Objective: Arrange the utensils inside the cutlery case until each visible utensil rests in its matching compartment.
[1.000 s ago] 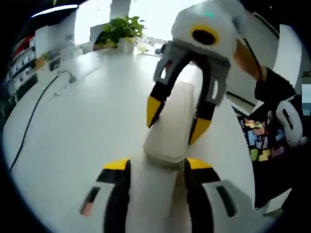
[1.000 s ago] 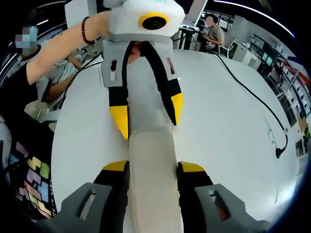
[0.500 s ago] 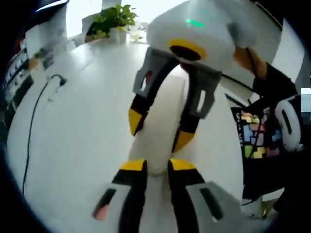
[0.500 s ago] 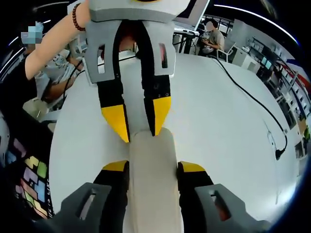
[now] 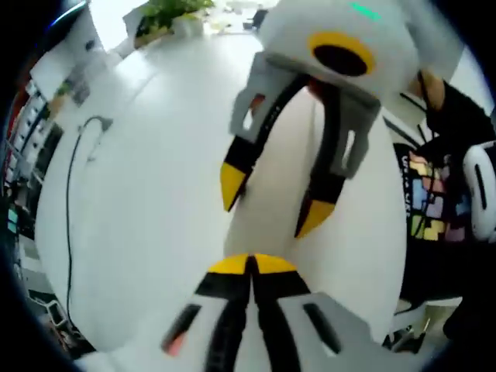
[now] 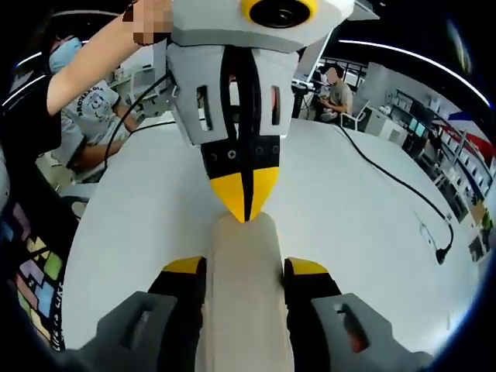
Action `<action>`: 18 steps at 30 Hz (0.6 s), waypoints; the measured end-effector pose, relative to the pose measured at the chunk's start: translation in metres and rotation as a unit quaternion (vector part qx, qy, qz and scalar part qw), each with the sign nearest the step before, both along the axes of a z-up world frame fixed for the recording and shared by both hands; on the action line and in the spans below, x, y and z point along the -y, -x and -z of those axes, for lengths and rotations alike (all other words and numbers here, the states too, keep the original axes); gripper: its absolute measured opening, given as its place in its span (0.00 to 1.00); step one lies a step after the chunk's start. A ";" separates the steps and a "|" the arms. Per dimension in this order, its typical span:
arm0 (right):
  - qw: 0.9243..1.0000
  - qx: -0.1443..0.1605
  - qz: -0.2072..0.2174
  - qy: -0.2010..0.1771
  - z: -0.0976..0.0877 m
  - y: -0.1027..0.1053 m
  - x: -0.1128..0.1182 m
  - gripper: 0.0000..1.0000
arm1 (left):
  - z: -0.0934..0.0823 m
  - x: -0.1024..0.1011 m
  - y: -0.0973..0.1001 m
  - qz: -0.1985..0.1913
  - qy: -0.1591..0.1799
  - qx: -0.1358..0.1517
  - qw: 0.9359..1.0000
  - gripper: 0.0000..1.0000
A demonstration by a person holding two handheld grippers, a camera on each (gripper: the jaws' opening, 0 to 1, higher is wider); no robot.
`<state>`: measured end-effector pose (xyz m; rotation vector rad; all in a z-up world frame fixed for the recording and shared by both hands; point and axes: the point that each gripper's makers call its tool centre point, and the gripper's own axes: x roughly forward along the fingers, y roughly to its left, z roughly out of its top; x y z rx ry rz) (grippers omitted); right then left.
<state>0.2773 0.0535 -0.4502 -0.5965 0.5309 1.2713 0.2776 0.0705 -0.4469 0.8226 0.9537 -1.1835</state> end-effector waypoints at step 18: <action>1.000 0.012 0.000 -0.007 0.001 0.000 0.016 0.41 | 0.000 0.001 -0.008 -0.014 -0.083 0.012 0.996 0.00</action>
